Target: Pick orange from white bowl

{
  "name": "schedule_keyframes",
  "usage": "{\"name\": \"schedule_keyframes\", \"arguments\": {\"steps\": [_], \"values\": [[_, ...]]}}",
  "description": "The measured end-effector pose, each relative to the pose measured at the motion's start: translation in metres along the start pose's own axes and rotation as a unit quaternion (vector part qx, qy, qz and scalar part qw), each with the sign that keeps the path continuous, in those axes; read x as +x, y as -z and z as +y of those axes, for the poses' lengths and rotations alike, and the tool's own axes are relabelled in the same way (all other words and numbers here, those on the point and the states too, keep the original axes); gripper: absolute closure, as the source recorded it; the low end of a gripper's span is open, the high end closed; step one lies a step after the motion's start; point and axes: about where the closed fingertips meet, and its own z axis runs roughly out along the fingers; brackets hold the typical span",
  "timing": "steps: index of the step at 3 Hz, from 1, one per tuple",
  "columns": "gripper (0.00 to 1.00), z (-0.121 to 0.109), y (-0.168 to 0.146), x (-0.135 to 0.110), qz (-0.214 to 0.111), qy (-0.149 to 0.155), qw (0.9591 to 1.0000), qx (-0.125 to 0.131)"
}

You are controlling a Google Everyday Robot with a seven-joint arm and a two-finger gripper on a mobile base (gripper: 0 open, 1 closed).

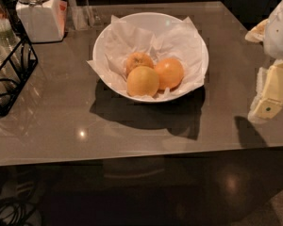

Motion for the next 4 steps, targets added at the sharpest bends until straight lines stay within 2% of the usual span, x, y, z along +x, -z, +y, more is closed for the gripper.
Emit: {"name": "schedule_keyframes", "arguments": {"steps": [1,2,3,4], "values": [[0.00,0.000,0.000,0.000,0.000,0.000,1.0000,0.000],[0.00,-0.004,0.001,-0.009,-0.006,0.014,0.9999,-0.004],[0.00,-0.017,-0.009,-0.051,-0.020,0.073,0.9966,-0.033],[0.00,-0.028,-0.033,-0.104,-0.040,0.131,0.9875,-0.077]]}}
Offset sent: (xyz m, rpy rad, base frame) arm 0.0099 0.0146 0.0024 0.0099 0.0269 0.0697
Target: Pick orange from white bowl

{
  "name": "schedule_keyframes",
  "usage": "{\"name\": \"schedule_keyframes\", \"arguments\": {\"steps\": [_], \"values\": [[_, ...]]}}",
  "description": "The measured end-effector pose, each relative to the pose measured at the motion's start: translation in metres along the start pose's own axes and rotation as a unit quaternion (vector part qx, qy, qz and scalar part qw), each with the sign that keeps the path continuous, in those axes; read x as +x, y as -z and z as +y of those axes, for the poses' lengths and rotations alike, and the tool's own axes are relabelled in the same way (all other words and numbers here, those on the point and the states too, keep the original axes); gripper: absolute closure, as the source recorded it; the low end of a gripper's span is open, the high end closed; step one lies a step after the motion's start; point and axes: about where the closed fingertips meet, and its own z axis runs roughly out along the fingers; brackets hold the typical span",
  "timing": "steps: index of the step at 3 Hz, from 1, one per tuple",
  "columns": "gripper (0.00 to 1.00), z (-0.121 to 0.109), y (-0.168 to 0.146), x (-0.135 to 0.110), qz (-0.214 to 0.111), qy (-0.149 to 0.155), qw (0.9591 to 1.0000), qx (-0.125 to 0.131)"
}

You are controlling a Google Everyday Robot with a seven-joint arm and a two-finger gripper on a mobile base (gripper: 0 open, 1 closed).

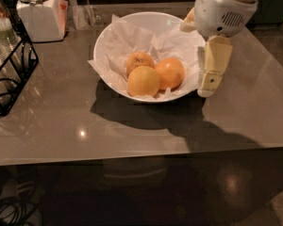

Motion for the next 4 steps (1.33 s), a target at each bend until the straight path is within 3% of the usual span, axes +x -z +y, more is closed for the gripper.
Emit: {"name": "schedule_keyframes", "arguments": {"steps": [2,3,4], "values": [[0.23,-0.007,-0.001,-0.007,-0.006,0.004,0.9999,0.010],[0.19,-0.015,-0.002,-0.010,-0.011,0.007,0.9997,0.020],[0.19,-0.038,-0.014,-0.014,-0.015,0.021,0.9996,0.011]]}}
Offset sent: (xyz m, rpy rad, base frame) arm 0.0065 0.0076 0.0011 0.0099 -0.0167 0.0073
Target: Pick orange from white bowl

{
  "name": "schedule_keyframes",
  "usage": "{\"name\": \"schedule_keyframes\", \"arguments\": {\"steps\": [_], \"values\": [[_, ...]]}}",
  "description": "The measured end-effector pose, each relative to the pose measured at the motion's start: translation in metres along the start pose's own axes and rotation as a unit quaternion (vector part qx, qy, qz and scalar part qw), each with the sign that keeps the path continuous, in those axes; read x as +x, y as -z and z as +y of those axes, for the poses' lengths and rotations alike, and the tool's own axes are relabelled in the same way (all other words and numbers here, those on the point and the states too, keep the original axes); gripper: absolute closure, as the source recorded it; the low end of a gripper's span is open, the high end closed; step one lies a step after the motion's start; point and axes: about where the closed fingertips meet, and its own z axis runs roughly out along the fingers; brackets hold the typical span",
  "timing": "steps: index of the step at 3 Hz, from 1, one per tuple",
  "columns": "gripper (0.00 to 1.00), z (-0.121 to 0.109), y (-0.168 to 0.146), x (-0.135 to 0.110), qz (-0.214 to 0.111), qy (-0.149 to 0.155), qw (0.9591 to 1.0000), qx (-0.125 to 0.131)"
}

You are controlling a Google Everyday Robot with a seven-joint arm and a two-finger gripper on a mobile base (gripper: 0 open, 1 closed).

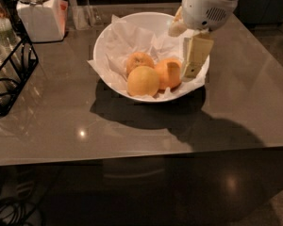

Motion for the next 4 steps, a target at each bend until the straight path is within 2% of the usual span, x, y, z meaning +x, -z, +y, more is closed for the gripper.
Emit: {"name": "schedule_keyframes", "arguments": {"steps": [1,2,3,4], "values": [[0.27,-0.026,-0.019,-0.010,-0.009,0.019,0.9997,-0.016],[0.20,-0.050,-0.057,-0.007,-0.028,0.014,0.9986,-0.044],[0.20,-0.053,-0.068,-0.003,-0.032,0.008,0.9980,-0.053],[0.20,-0.051,-0.086,0.006,-0.037,-0.007,0.9966,-0.073]]}}
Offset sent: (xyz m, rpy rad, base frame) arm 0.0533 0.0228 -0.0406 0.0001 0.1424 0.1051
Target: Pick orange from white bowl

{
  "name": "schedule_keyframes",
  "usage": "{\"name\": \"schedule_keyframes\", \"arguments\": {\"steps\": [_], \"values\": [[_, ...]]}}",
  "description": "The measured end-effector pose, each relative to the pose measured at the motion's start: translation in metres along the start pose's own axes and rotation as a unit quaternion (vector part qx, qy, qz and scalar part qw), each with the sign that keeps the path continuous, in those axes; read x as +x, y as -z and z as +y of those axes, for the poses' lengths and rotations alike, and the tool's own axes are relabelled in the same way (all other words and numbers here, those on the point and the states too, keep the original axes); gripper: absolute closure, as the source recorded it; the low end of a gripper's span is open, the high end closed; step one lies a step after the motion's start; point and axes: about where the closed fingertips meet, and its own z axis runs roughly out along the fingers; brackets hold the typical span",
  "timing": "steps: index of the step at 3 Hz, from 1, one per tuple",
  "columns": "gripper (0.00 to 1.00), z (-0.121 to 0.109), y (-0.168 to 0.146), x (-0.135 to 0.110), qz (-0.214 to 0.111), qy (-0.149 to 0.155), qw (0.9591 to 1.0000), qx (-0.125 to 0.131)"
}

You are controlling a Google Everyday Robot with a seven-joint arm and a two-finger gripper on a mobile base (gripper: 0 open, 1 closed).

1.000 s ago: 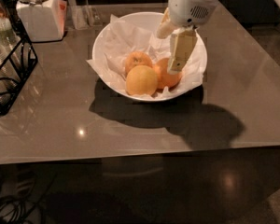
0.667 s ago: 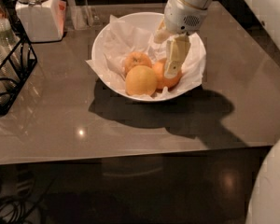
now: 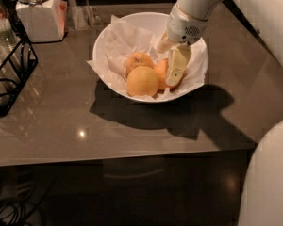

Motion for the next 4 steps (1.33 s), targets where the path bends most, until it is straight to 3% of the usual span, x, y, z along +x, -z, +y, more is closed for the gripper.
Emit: {"name": "schedule_keyframes", "arguments": {"steps": [3,4], "values": [[0.21,0.000,-0.036,0.020,-0.008,-0.032,0.9986,-0.042],[0.27,0.000,-0.045,0.025,-0.009,-0.040,0.9978,-0.052]]}}
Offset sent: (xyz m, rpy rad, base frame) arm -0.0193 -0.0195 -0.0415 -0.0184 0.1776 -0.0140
